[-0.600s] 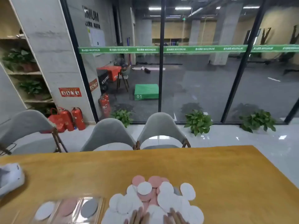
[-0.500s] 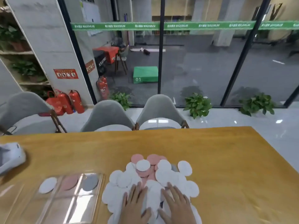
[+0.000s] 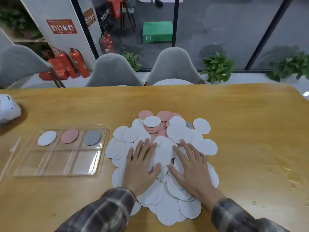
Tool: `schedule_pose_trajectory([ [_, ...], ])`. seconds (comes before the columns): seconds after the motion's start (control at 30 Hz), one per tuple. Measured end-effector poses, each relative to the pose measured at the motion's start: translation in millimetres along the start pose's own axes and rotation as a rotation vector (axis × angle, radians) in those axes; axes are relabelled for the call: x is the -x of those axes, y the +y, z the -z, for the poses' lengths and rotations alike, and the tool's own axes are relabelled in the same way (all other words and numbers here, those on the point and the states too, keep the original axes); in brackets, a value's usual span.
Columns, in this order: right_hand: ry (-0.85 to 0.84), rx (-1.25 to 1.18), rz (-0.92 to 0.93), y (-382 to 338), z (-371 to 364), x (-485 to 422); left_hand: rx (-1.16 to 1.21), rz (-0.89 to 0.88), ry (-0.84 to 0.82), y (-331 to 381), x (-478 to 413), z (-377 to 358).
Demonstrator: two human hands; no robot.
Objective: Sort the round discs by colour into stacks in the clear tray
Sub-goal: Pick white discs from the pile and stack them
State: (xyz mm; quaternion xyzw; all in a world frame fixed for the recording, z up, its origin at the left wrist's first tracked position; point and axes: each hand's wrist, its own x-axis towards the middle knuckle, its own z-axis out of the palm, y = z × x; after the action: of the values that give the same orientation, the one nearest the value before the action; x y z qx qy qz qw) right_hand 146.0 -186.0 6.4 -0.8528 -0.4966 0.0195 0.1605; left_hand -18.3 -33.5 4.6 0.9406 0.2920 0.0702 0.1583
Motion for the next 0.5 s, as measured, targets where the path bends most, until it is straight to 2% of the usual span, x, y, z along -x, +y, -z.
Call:
schedule_pose_trajectory([
  [0.3, -0.011, 0.035, -0.01, 1.5, -7.3, 1.9, 0.12, -0.014, 0.062, -3.0, 1.7, -3.6],
  [0.5, 0.008, -0.013, 0.016, -1.1, -5.1, 4.8, 0.193, -0.053, 0.211, -2.8, 7.2, -7.1],
])
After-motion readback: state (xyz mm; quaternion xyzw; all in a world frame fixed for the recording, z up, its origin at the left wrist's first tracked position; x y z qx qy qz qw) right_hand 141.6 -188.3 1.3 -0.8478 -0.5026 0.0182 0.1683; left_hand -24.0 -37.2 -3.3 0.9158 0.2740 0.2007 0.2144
